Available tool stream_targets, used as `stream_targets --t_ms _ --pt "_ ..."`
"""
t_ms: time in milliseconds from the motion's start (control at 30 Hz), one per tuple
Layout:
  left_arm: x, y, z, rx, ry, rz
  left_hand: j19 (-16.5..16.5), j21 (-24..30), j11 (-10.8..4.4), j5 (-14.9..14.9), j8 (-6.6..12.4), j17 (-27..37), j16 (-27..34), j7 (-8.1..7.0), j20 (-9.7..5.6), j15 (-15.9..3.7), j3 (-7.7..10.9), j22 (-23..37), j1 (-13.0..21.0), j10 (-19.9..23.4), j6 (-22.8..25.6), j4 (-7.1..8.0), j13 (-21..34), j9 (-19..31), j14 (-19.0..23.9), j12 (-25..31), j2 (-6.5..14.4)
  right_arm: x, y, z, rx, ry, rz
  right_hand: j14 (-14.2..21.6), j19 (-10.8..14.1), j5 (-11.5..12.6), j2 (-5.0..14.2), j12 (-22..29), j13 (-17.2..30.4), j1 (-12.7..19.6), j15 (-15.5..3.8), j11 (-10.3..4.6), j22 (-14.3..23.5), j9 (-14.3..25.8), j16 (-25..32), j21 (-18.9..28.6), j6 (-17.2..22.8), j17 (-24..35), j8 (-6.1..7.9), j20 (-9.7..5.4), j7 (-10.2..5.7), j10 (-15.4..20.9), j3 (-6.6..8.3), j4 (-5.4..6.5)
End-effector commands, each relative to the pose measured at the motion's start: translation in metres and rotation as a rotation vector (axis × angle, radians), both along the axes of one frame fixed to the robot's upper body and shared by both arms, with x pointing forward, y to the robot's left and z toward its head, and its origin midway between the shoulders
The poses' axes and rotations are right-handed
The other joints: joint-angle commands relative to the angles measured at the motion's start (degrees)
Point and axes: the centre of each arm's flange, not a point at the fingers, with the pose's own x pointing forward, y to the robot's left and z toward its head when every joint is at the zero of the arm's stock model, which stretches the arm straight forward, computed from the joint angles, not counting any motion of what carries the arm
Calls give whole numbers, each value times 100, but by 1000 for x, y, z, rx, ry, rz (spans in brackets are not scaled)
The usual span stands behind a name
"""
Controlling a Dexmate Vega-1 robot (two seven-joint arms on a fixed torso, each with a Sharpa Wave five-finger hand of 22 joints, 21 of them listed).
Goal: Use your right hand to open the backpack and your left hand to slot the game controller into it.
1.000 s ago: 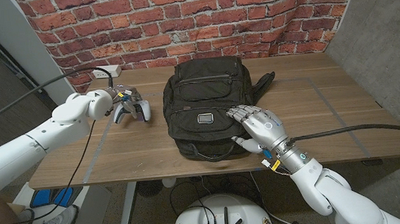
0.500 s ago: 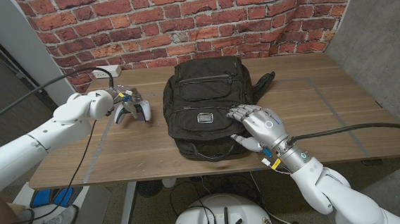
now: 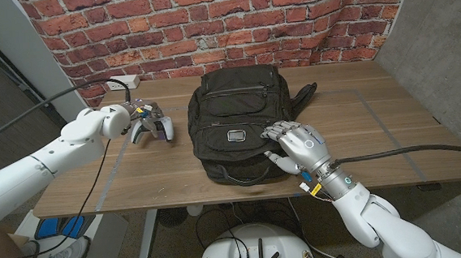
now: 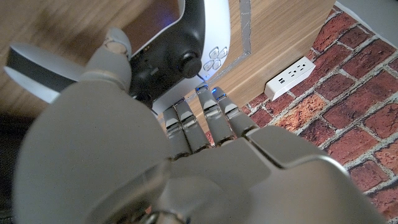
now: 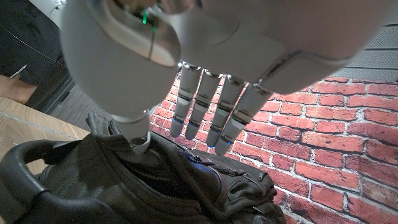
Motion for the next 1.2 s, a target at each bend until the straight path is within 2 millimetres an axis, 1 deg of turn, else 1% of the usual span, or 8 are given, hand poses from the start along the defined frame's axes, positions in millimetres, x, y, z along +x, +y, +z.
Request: stream_targets --t_ms 33,167,233,333,600,900,1033,1200 --pt "-1 2 -1 0 -2 -2 36 7 -60 45 2 12 50 -19 -924 -953 22 33 286 143 352 28 26 17 107 8 680 -3 1 -2 20 -43 7 126 68 -30 127 73 22 -7 -924 -57 22 9 46 35 228 37 84 -723 -41 200 19 18" --pt "-2 2 -2 -2 -3 -2 37 5 -59 46 1 12 50 -23 -924 -954 23 33 286 152 365 29 27 18 114 9 685 -4 0 -3 29 -55 11 201 139 -40 218 120 26 7 -956 -116 29 5 22 63 457 18 141 -765 -60 393 64 1" --pt "-3 2 -2 -3 -4 -1 38 4 -58 45 -4 13 50 -15 -924 -955 24 33 285 157 363 30 27 18 122 8 690 -5 0 -2 31 -60 10 232 144 -40 245 125 26 11 -962 -118 30 3 27 65 478 18 143 -778 -73 418 76 1" --pt "-4 2 -2 -3 -6 -2 38 2 -58 45 -4 13 49 -15 -924 -955 25 33 285 162 379 30 27 19 129 7 694 -5 0 -2 42 -62 16 330 192 -52 300 165 26 39 -968 -141 36 -4 18 85 647 3 178 -807 -101 589 116 -27" --pt "-8 2 -2 -7 -12 -6 41 0 -59 45 -11 14 50 -22 -923 -955 28 32 282 170 390 32 27 20 148 4 702 -4 0 1 80 -57 25 584 303 -71 438 257 25 68 -987 -99 50 -14 30 138 982 -8 241 -834 -142 976 198 -45" --pt "-14 0 -1 -14 -40 -10 45 -4 -55 44 -23 13 47 -20 -920 -954 34 32 266 190 405 41 28 22 171 3 720 -3 -5 8 137 -44 41 796 404 -71 545 320 19 131 -996 -125 62 -14 23 192 1265 -29 301 -852 -143 1270 302 -73" --pt "-15 1 -2 -26 -43 -11 61 -1 -50 44 -13 16 54 -12 -915 -955 40 32 256 243 474 43 31 22 213 15 741 -3 -7 12 154 -39 49 903 433 -67 583 346 17 192 -1004 -106 69 -13 35 214 1410 -26 336 -860 -129 1400 357 -99" --pt "-15 1 -3 -35 -41 -17 75 0 -49 43 -12 17 58 -6 -913 -956 44 31 248 287 512 41 32 22 247 23 750 -2 -9 17 171 -34 51 958 460 -62 603 357 21 256 -1024 -114 76 -13 27 234 1481 -31 347 -862 -126 1469 409 -127"
